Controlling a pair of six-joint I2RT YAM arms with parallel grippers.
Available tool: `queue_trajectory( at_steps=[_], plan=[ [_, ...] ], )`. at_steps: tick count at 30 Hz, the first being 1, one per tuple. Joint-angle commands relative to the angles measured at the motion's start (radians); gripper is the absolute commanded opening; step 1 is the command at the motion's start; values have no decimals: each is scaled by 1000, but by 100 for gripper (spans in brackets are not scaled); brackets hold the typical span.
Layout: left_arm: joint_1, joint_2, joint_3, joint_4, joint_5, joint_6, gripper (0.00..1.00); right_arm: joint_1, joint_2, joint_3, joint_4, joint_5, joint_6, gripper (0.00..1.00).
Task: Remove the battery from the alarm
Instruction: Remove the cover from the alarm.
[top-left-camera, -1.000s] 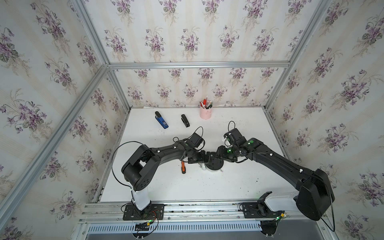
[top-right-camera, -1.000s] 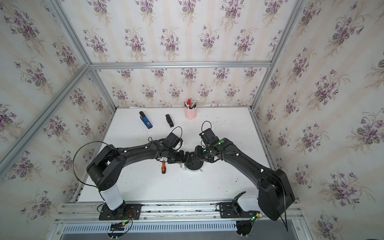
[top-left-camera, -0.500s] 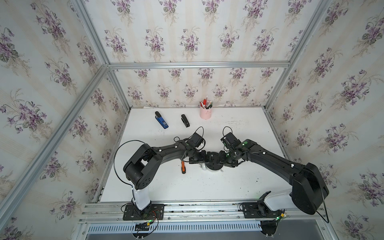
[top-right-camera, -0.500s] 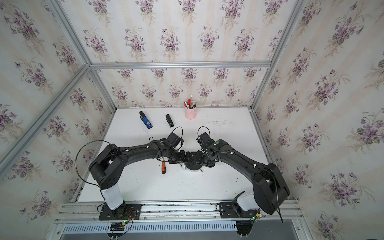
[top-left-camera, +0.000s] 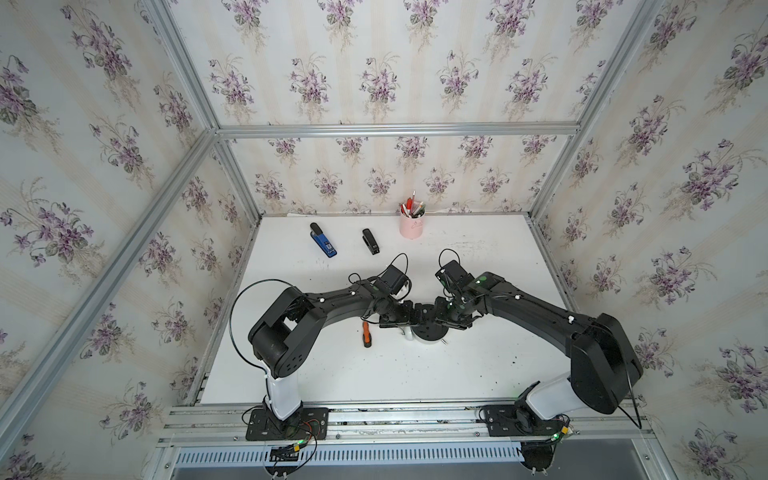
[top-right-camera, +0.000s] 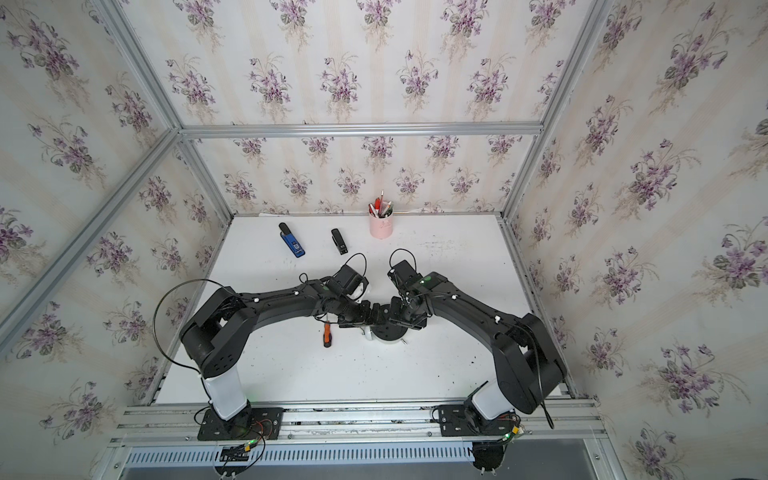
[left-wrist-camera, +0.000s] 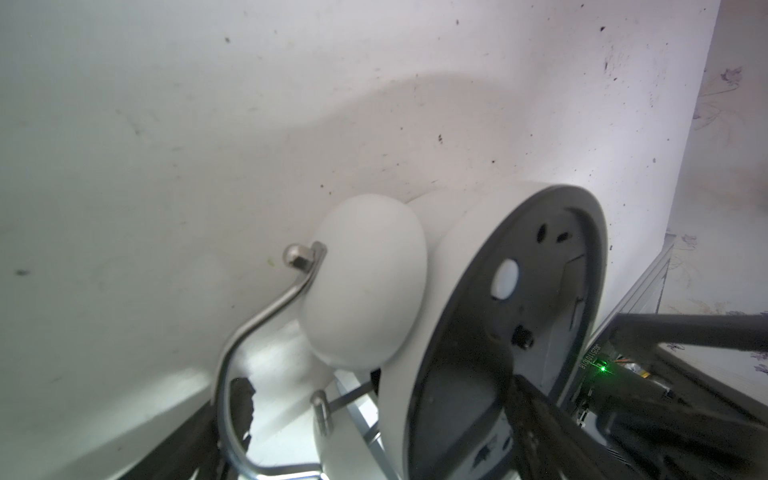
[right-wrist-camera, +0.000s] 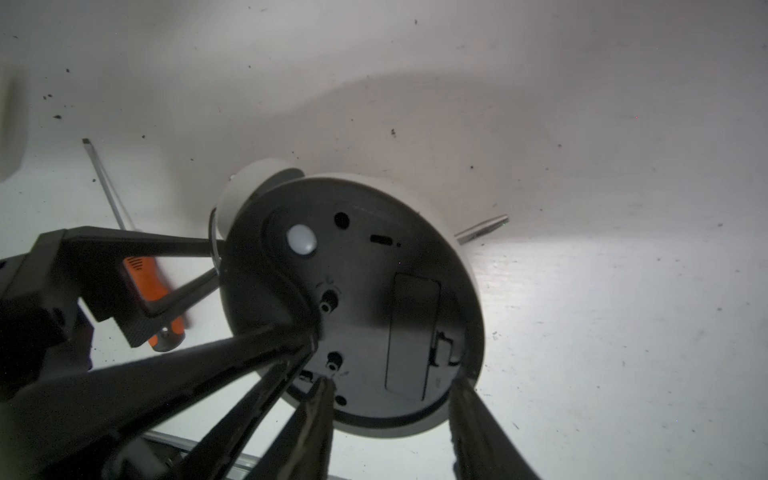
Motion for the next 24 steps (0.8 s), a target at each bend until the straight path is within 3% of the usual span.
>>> queue_trajectory(
  at_steps=[1, 24],
  plan=[
    [-1, 9, 0, -38, -9, 7, 95, 1, 9, 3, -34, 36, -10, 49],
    [-1, 23, 5, -32, 8, 12, 95, 20, 65, 43, -55, 56, -9, 48]
  ],
)
